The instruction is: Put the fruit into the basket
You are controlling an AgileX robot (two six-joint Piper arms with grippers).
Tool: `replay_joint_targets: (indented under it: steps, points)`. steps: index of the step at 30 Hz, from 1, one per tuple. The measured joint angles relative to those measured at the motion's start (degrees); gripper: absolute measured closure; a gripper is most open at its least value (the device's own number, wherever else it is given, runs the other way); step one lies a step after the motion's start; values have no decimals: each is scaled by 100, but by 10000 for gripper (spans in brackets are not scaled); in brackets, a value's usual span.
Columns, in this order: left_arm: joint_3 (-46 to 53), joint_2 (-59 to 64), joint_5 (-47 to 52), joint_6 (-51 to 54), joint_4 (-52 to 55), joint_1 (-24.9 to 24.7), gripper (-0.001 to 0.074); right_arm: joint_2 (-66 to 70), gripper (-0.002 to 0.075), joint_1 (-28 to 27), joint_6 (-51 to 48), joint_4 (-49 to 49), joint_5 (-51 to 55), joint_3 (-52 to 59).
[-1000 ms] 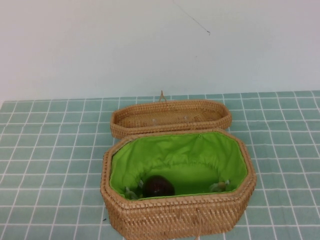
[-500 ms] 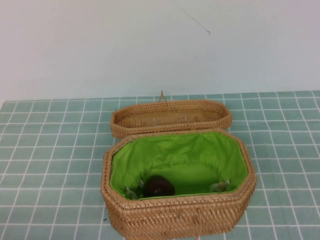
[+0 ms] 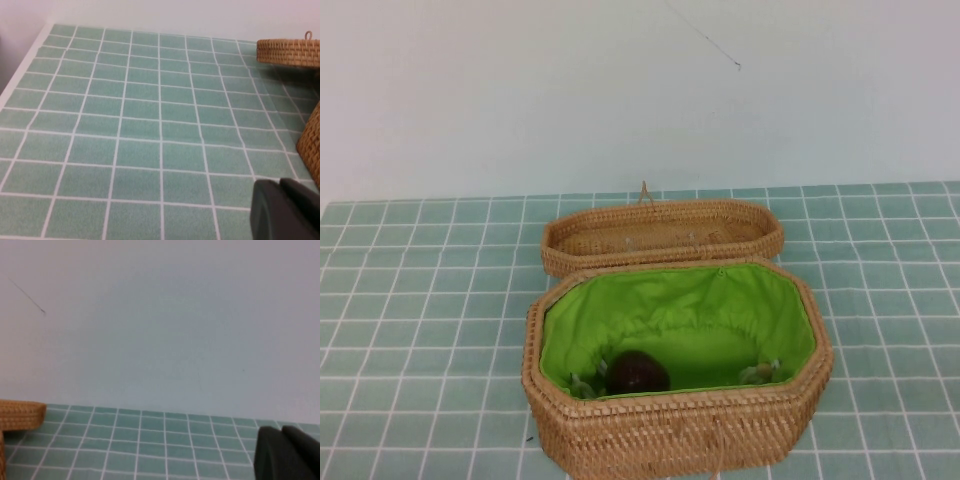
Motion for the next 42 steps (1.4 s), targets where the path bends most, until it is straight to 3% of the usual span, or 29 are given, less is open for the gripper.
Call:
replay_joint_targets:
  steps: [8,19,42]
  points:
    - [0,0,0,0,0,0,735,-103,728,-329,36,70,35,965]
    - [0,1,0,0,0,0,734,-435,728,-352,306,-455,1284,953]
    - [0,1,0,0,0,0,735,-435,728,-355,306,-512,1263,953]
